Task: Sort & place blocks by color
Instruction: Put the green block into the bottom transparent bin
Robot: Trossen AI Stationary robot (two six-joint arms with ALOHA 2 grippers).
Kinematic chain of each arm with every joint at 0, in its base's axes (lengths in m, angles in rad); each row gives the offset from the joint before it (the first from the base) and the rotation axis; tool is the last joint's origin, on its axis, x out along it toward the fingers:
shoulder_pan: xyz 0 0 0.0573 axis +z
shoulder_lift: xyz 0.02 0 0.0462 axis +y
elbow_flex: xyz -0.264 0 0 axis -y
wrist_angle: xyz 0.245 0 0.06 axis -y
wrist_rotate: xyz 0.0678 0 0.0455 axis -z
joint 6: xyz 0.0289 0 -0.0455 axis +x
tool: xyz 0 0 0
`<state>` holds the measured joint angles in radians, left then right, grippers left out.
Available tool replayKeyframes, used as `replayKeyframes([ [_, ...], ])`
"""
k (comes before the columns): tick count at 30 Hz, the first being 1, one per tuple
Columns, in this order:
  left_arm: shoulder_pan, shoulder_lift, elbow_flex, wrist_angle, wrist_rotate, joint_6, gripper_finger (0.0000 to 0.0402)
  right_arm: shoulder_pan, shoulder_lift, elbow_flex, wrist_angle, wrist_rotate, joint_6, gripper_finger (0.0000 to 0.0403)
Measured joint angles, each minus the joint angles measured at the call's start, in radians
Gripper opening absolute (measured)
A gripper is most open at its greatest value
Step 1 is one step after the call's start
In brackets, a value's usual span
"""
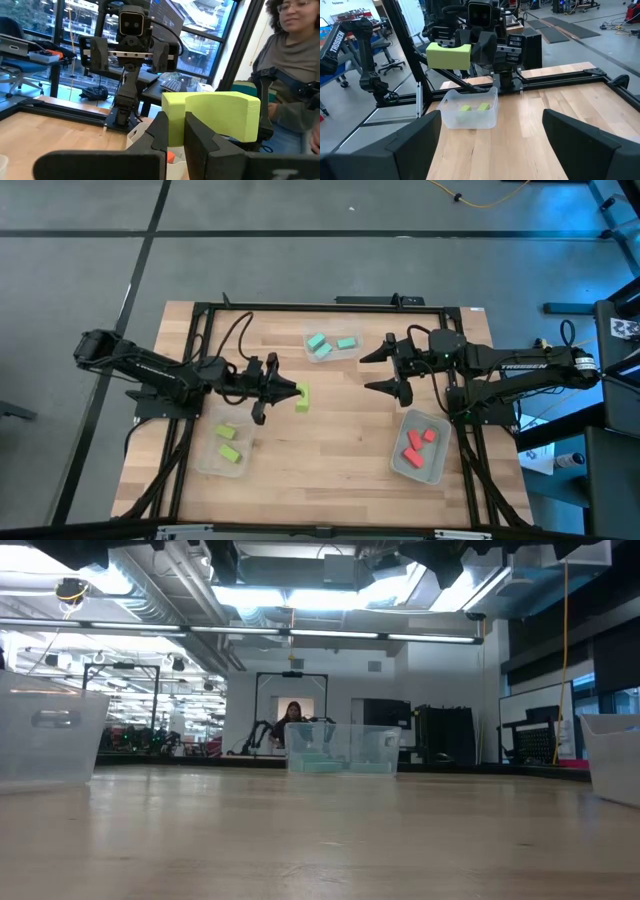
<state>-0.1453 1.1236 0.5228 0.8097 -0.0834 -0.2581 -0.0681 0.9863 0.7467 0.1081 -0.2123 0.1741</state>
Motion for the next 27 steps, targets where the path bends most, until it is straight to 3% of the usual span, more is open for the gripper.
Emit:
replayKeyframes([
  [12, 0.071, 0.0, 0.0, 0.0, 0.051, 0.0, 0.0022, 0.0, 0.0, 0.0, 0.0, 0.0, -0.003, 0.0351],
  [27, 0.073, 0.0, 0.0, 0.018, 0.05, 0.007, 0.0022, 0.0, 0.0, 0.0, -0.001, 0.0, -0.001, 0.0351],
])
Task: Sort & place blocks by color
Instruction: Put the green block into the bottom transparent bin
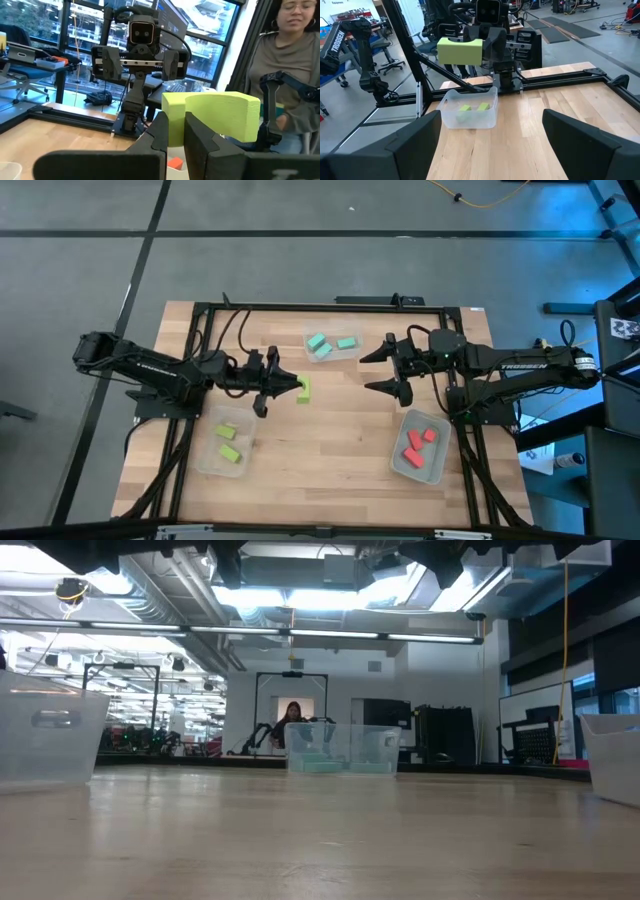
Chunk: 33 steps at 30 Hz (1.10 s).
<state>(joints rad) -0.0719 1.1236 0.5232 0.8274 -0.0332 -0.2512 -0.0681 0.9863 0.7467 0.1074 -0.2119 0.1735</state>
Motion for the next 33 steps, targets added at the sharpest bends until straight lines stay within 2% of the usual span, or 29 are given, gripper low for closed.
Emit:
replayKeyframes([
  [11, -0.016, 0.0, 0.0, 0.014, -0.001, -0.006, 0.0022, 0.0, 0.0, 0.0, 0.0, 0.0, 0.0, 0.0351],
  [14, -0.053, -0.045, 0.002, -0.066, 0.022, -0.007, 0.0022, 0.0, 0.0, 0.0, 0.0, 0.0, 0.001, 0.0351],
  [16, -0.081, -0.109, 0.04, -0.258, 0.017, -0.008, 0.0022, 0.0, 0.001, 0.0, 0.0, 0.0, 0.001, 0.0351],
  [20, -0.142, -0.222, 0.197, -0.858, -0.057, -0.008, 0.0022, 0.0, 0.001, 0.0, -0.001, 0.0, 0.001, 0.0351],
  [25, -0.215, -0.212, 0.475, -1.525, -0.133, -0.036, 0.0022, 0.0, 0.001, 0.0, -0.001, 0.018, 0.001, 0.0351],
  [28, -0.232, -0.152, 0.576, -1.845, -0.146, -0.083, 0.0022, 0.0, 0.001, 0.0, -0.001, 0.019, 0.001, 0.0351],
  [30, -0.24, -0.111, 0.581, -1.993, -0.113, -0.114, 0.0022, 0.0, 0.001, 0.0, -0.002, 0.019, 0.001, 0.0351],
  [33, -0.258, -0.068, 0.54, -2.034, -0.043, -0.117, 0.0022, 0.0, 0.001, 0.0, -0.007, 0.019, 0.006, 0.0351],
])
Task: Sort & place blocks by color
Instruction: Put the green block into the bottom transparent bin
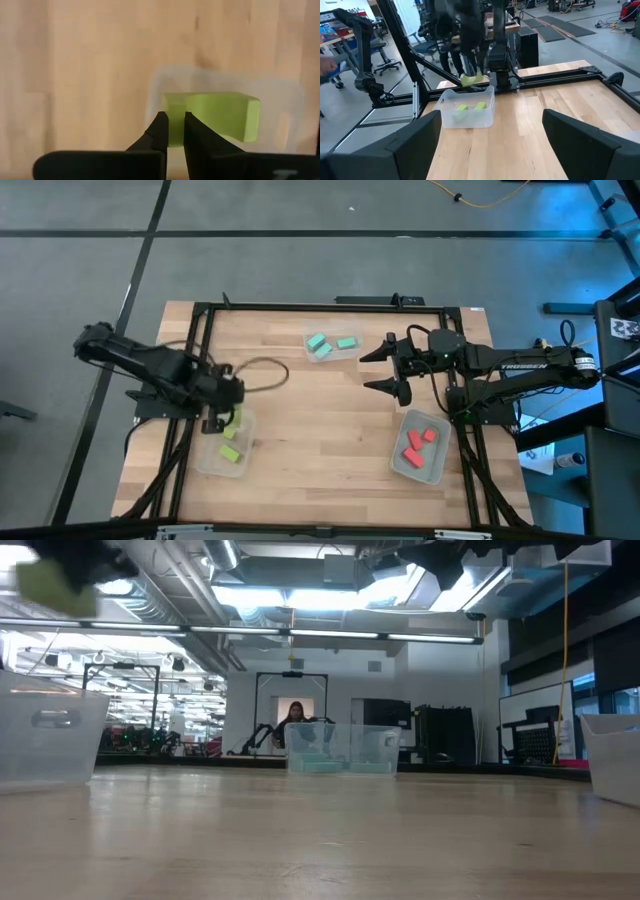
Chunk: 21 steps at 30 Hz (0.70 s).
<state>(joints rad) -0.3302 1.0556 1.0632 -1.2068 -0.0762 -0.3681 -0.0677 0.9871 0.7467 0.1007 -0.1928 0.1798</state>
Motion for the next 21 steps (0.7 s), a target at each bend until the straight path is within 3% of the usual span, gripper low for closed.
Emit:
replayKeyframes([
  [6, -0.045, 0.047, -0.176, 0.216, 0.074, 0.006, 0.0022, 0.0, 0.0, 0.0, -0.007, 0.0, 0.001, 0.0351],
  [11, -0.074, 0.087, -0.294, 0.269, 0.103, -0.066, 0.0022, 0.0, 0.0, 0.0, -0.01, 0.0, 0.002, 0.0351],
  [21, -0.09, 0.154, -0.353, 0.417, 0.063, -0.026, 0.0022, 0.0, 0.0, 0.0, -0.01, 0.0, 0.002, 0.0351],
])
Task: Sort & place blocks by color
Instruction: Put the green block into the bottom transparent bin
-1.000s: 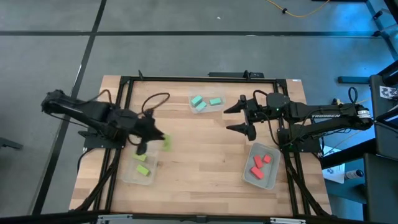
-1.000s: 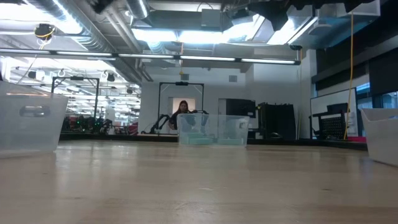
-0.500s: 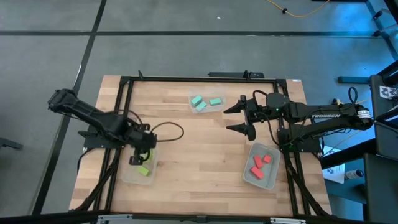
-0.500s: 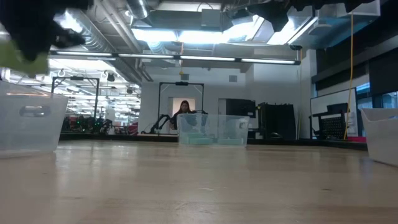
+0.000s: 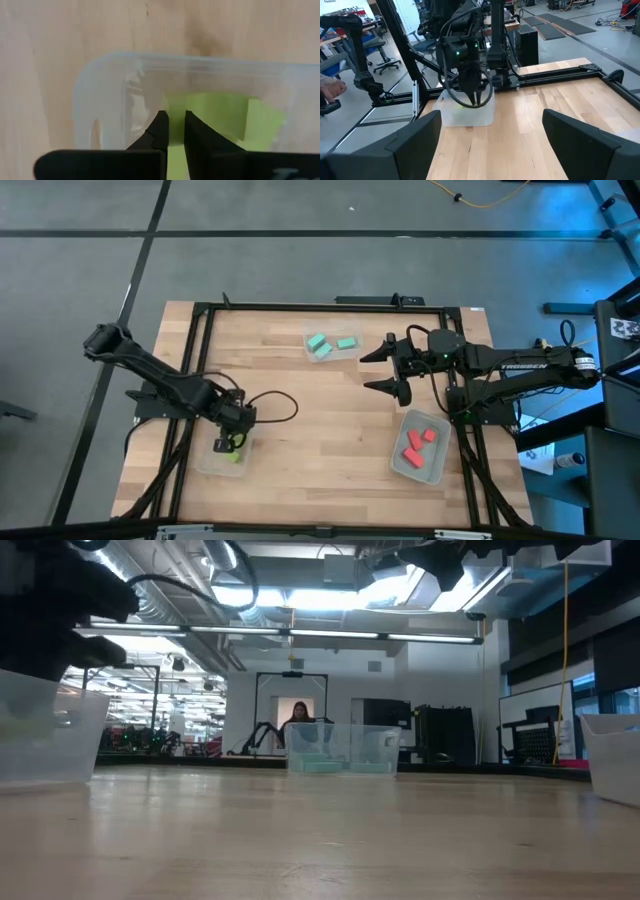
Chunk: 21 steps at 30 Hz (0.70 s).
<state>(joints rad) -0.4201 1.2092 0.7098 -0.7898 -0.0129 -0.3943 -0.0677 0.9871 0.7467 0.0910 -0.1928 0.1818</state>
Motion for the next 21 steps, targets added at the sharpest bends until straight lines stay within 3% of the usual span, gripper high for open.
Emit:
replayKeyframes([
  [11, 0.0, 0.11, -0.004, -0.006, -0.005, 0.018, 0.0023, 0.0, 0.0, 0.0, 0.001, 0.0, 0.0, 0.0351],
  [21, 0.0, 0.126, -0.004, -0.007, -0.009, 0.017, 0.0072, 0.0, 0.0, 0.0, 0.001, 0.0, 0.0, 0.0351],
])
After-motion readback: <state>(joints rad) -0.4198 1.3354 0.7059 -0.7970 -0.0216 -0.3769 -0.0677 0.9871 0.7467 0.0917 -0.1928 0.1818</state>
